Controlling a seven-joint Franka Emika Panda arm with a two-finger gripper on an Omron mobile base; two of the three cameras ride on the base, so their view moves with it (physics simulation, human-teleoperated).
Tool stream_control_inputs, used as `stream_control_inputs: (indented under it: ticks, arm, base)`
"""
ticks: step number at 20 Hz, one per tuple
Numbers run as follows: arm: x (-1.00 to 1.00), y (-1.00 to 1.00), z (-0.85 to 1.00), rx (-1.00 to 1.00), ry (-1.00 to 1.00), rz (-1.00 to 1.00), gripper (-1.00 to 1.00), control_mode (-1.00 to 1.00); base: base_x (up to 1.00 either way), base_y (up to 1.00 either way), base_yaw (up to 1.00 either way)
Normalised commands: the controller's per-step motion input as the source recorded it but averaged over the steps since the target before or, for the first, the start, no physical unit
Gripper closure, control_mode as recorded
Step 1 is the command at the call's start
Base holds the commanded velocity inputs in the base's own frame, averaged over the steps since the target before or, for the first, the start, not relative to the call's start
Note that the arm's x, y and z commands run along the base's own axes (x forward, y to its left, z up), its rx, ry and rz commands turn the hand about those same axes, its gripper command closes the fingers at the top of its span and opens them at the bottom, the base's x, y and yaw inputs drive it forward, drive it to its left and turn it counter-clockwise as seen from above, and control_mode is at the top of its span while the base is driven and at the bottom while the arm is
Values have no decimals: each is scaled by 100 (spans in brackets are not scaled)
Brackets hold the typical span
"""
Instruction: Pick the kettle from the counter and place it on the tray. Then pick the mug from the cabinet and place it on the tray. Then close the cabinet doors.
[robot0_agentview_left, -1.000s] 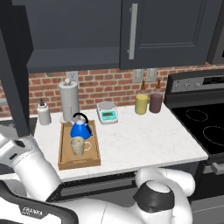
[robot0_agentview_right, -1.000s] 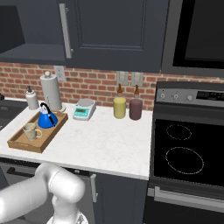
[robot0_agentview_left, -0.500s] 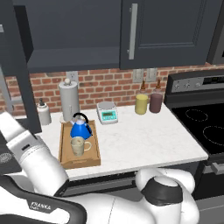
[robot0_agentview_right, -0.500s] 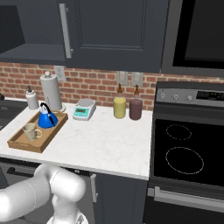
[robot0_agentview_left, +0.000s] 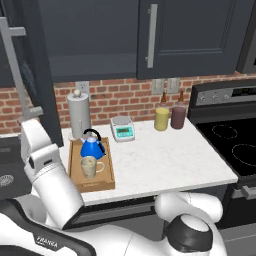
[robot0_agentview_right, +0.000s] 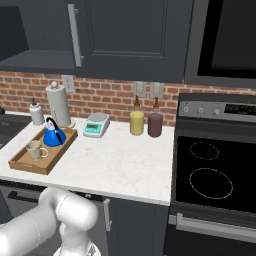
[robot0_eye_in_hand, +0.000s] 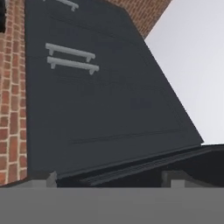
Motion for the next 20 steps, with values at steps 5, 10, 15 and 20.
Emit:
stream_control_inputs:
  ticks: [5, 10, 15, 20]
  arm:
    - [1, 0, 25, 41, 10, -19, -100, -100]
    - [13, 0, 20, 35, 9, -28, -100, -100]
    - [27, 0, 19, 28, 7, -31, -100, -100]
    - [38, 0, 21, 24, 7, -32, -100, -100]
  base:
    - [0, 0, 0]
    - [0, 0, 0]
    - [0, 0, 0]
    - [0, 0, 0]
